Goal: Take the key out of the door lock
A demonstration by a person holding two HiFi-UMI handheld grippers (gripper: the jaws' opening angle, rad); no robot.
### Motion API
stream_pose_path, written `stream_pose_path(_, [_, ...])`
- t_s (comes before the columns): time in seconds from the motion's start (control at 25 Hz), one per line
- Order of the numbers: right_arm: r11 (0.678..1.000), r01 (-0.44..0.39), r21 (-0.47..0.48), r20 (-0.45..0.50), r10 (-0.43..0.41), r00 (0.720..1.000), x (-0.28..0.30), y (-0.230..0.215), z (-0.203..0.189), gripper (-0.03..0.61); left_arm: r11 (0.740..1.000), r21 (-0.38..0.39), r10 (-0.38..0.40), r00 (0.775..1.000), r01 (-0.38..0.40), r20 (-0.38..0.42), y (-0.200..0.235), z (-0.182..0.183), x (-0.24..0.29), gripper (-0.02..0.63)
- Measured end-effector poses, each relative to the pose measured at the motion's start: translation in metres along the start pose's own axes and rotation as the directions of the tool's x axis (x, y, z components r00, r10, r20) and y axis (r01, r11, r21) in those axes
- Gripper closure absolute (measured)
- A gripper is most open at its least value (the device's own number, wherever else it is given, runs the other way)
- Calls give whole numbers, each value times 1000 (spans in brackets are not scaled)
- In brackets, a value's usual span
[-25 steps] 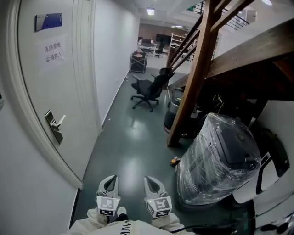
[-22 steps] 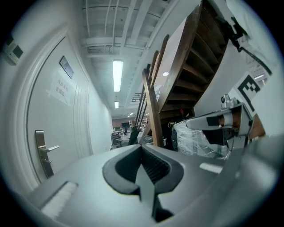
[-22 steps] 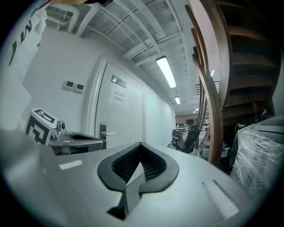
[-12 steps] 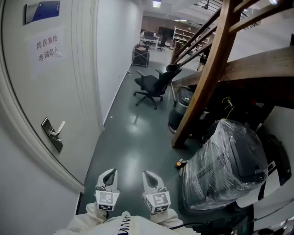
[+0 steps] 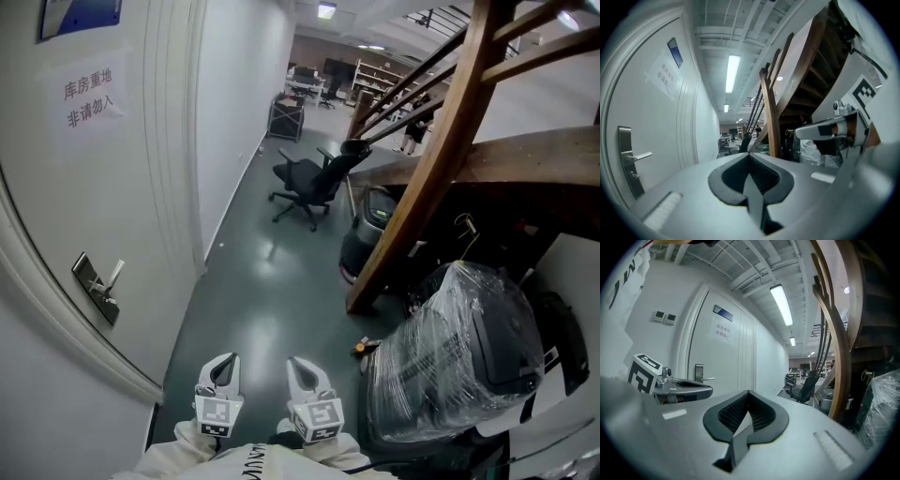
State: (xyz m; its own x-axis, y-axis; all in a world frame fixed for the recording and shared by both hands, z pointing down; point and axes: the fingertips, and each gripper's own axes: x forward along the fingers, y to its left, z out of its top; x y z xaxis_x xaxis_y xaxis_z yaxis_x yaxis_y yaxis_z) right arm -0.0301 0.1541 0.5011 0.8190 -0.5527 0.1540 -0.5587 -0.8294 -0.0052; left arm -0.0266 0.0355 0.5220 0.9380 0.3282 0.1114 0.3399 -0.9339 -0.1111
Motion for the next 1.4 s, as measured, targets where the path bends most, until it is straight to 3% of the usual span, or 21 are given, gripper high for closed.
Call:
stream_pose_path(0.32, [999,-13,32,-7,13,1000,48,-50,-12,578,1000,18,9,1000,-8,-25,6,-6,63,614])
stream_pose_path(1.12, [985,-168,37,2,168,986,183,-197,11,578,993,54,112,991,-108,-70,11,17,249,614])
stream_pose_path(1.4, [962,-271,34,4,271,963,217,-203,8,578,971,68,236,966,-229,-105,32,11,255,614])
